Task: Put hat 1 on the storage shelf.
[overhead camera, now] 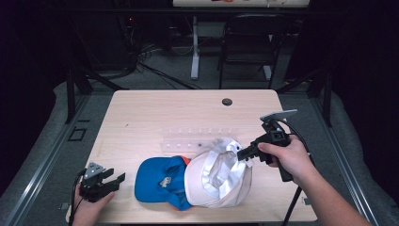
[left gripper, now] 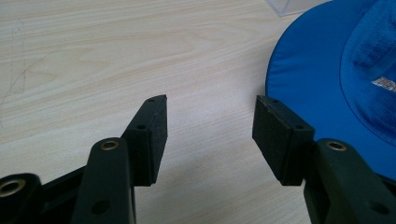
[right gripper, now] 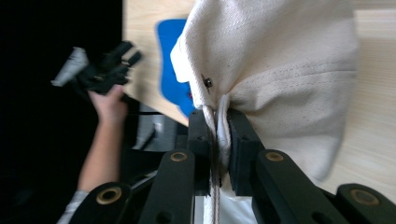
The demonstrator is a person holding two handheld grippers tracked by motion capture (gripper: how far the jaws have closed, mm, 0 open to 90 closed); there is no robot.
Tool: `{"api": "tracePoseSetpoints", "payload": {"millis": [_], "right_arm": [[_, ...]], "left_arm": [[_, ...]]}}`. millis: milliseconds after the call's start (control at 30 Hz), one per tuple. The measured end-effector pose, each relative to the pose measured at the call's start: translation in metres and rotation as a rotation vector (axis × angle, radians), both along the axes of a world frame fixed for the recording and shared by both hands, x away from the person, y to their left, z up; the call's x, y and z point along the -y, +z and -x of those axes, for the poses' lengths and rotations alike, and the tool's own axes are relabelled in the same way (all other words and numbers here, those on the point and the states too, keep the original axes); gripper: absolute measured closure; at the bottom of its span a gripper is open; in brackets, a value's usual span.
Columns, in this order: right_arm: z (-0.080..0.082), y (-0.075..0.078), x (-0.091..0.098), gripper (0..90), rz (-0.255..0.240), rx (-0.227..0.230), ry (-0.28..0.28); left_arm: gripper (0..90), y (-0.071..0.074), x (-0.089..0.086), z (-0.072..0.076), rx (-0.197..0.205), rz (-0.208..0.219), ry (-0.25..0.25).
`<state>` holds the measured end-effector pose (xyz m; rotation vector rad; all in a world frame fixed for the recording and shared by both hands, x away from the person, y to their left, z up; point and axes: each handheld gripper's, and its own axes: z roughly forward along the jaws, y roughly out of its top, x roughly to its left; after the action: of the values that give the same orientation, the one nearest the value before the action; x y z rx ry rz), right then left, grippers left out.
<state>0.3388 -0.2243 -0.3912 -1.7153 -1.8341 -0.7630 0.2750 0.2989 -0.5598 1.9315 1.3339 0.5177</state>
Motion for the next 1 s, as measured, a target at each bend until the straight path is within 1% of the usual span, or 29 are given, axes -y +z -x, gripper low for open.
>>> {"api": "tracePoseSetpoints", "payload": {"millis": [33, 67, 100, 133, 200, 300, 367, 400, 433, 467, 500, 533, 567, 667, 733, 767, 833, 867, 900, 933, 967, 1000], "right_arm": [[0.0, 0.0, 0.0, 81.7, 0.0, 0.0, 0.0], [-0.001, 0.0, 0.0, 81.7, -0.058, 0.006, -0.006], [-0.001, 0.0, 0.0, 81.7, -0.073, 0.004, -0.004], [-0.002, 0.0, -0.001, 81.8, -0.106, -0.004, -0.024], [-0.003, 0.0, -0.001, 81.8, -0.139, 0.001, -0.026], [-0.004, 0.003, -0.001, 81.8, -0.184, 0.0, -0.029], [-0.004, 0.006, -0.002, 81.8, -0.206, 0.006, -0.032], [-0.005, 0.007, -0.002, 81.8, -0.216, 0.009, -0.037], [-0.005, 0.009, -0.003, 81.8, -0.224, 0.009, -0.05], [-0.006, 0.012, -0.002, 81.8, -0.223, 0.015, -0.042], [-0.006, 0.013, -0.003, 81.9, -0.23, 0.017, -0.05], [-0.006, 0.015, -0.002, 81.9, -0.233, 0.021, -0.046], [-0.007, 0.018, -0.001, 81.9, -0.237, 0.023, -0.045], [-0.007, 0.024, -0.001, 81.8, -0.249, 0.032, -0.051], [-0.007, 0.031, 0.0, 81.8, -0.253, 0.049, -0.055], [-0.007, 0.037, 0.001, 81.8, -0.262, 0.06, -0.066], [-0.007, 0.04, 0.001, 81.8, -0.264, 0.065, -0.075], [-0.007, 0.047, 0.003, 81.8, -0.271, 0.082, -0.076], [-0.007, 0.047, 0.003, 81.8, -0.271, 0.082, -0.076], [-0.009, 0.052, 0.004, 81.8, -0.274, 0.095, -0.092], [-0.009, 0.052, 0.004, 81.8, -0.274, 0.095, -0.092], [-0.011, 0.056, 0.005, 81.8, -0.278, 0.1, -0.097]], "left_arm": [[45.8, 0.0, 0.0, 0.0, 0.0, 0.0, 0.0], [45.8, 0.0, 0.0, 0.0, -0.001, -0.006, 0.0], [45.8, 0.0, 0.0, 0.0, 0.0, -0.006, 0.004], [45.8, 0.0, 0.0, 0.0, 0.0, -0.006, 0.004], [45.8, 0.0, 0.0, 0.0, -0.001, -0.007, 0.002], [45.3, 0.001, 0.0, 0.0, 0.002, 0.003, 0.003], [45.1, 0.001, -0.001, 0.0, 0.007, 0.004, 0.008], [44.7, 0.001, -0.001, 0.0, 0.0, 0.005, 0.006], [44.2, 0.001, -0.001, 0.0, 0.0, 0.005, 0.006], [43.9, 0.001, -0.001, 0.0, 0.002, 0.01, 0.011], [43.5, 0.001, -0.002, 0.0, 0.003, 0.012, 0.012], [43.3, 0.001, -0.002, 0.0, 0.008, 0.015, 0.014], [43.2, 0.001, -0.001, 0.0, 0.021, 0.022, 0.018], [42.9, 0.001, -0.002, 0.0, 0.022, 0.021, 0.017], [43.1, 0.001, -0.002, 0.0, 0.023, 0.01, 0.01], [44.1, 0.001, -0.002, 0.0, 0.029, -0.002, 0.008], [45.1, 0.0, -0.002, 0.0, 0.033, -0.008, 0.008], [45.8, 0.001, -0.002, 0.0, 0.034, -0.017, 0.005], [46.2, 0.001, -0.002, 0.0, 0.034, -0.017, 0.005], [46.4, 0.0, -0.002, 0.0, 0.036, -0.023, 0.005], [46.4, 0.0, -0.002, 0.0, 0.037, -0.025, 0.004], [46.4, 0.0, -0.002, 0.0, 0.038, -0.025, 0.004]]}}
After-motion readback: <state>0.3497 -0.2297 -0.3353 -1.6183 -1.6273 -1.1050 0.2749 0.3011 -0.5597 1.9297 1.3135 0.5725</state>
